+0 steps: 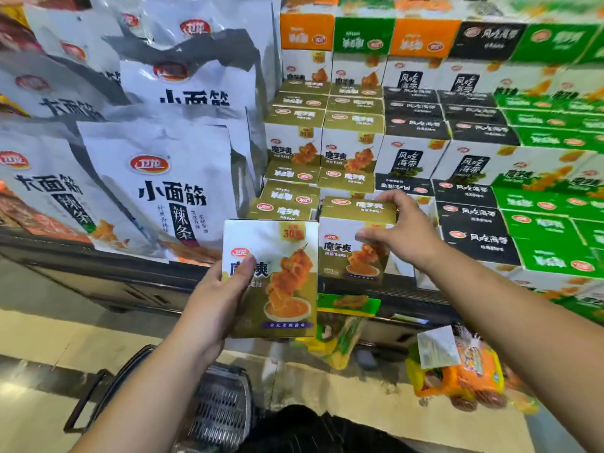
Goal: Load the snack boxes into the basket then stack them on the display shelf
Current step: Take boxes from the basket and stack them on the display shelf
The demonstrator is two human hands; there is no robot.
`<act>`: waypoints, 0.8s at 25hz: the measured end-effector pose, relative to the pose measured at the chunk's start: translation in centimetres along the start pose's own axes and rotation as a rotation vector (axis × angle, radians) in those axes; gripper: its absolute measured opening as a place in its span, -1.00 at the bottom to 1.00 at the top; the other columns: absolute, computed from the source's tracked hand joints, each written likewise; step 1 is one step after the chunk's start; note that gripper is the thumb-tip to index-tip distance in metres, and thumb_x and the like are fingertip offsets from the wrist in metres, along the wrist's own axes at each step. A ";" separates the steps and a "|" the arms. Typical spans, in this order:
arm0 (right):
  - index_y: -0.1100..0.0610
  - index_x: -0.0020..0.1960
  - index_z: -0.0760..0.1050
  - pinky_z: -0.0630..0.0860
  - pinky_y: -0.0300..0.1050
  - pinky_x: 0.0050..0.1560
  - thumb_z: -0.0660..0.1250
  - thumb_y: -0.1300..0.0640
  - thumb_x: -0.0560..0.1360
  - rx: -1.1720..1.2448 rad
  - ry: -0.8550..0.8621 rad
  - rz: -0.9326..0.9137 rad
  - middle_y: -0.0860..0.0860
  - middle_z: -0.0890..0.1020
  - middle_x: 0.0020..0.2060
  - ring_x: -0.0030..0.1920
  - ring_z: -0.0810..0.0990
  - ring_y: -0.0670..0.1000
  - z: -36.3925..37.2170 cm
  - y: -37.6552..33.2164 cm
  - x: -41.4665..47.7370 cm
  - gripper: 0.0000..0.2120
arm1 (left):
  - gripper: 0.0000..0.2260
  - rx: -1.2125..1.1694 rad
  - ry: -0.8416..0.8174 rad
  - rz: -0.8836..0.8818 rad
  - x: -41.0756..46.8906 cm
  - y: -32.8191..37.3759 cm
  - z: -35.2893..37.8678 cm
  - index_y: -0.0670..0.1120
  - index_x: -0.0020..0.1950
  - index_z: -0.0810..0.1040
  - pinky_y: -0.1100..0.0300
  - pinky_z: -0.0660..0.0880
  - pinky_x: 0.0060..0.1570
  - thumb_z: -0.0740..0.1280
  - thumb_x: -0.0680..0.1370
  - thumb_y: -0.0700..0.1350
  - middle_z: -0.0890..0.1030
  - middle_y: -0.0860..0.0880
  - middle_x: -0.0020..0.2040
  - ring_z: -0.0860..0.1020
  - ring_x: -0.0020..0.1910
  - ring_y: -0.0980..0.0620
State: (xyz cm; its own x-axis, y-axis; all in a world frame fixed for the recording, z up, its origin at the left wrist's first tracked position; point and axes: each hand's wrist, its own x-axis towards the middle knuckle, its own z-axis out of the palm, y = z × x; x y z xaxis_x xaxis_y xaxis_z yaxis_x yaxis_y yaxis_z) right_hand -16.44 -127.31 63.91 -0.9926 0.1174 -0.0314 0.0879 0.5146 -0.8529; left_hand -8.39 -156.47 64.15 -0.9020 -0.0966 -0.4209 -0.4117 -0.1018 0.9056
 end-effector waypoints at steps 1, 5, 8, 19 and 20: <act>-0.05 0.14 0.39 0.47 -0.11 0.13 0.64 0.09 0.26 -0.033 0.011 -0.012 0.01 0.45 0.18 0.15 0.48 0.04 0.2 -0.3 0.6 -0.42 | -0.56 -0.016 -0.019 -0.016 0.8 0.5 0.2 -0.01 0.14 0.58 -0.19 0.59 0.04 0.41 0.36 0.18 0.72 -0.06 0.00 0.69 -0.02 -0.13; 0.02 0.17 0.39 0.48 -0.07 0.15 0.61 0.11 0.30 -0.012 0.098 0.020 0.01 0.43 0.17 0.15 0.48 0.04 1.4 -0.2 2.7 -0.45 | -0.71 -0.006 -0.117 -0.035 3.6 1.7 0.8 0.00 0.12 0.58 -0.26 0.61 -0.16 0.34 0.50 0.13 0.72 -0.08 -0.07 0.70 -0.16 -0.16; 0.06 0.16 0.39 0.40 -0.13 0.12 0.61 0.13 0.30 -0.044 0.158 0.030 -0.01 0.39 0.14 0.15 0.42 0.01 2.5 0.0 4.3 -0.46 | -0.61 0.013 -0.128 -0.049 5.8 1.9 0.6 0.15 0.12 0.55 -0.32 0.59 -0.10 0.38 0.34 0.22 0.72 -0.01 -0.07 0.70 -0.10 -0.15; 0.10 0.12 0.45 0.33 -0.17 0.28 0.59 0.22 0.30 -0.050 0.195 -0.128 -0.01 0.37 0.17 0.22 0.40 -0.02 4.8 2.7 6.8 -0.52 | -0.42 0.038 -0.159 -0.115 7.8 1.0 2.2 0.03 0.18 0.51 -0.19 0.58 0.09 0.43 0.25 0.26 0.72 -0.04 0.00 0.69 -0.02 -0.10; 0.13 0.14 0.47 0.30 -0.21 0.29 0.59 0.22 0.30 -0.056 0.207 -0.140 -0.01 0.36 0.20 0.24 0.37 -0.04 5.1 3.1 6.8 -0.52 | -0.41 0.038 -0.151 -0.120 7.8 1.0 2.4 0.03 0.18 0.51 -0.19 0.59 0.09 0.44 0.24 0.26 0.72 -0.04 0.00 0.69 -0.02 -0.10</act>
State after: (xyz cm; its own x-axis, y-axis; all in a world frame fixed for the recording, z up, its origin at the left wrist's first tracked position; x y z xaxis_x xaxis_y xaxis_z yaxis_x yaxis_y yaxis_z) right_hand -23.37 -129.25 58.39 -0.9574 0.2104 0.1976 -0.0392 0.5835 -0.8112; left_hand -16.18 -154.92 61.87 -0.8542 0.0642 -0.5159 -0.5195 -0.0656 0.8520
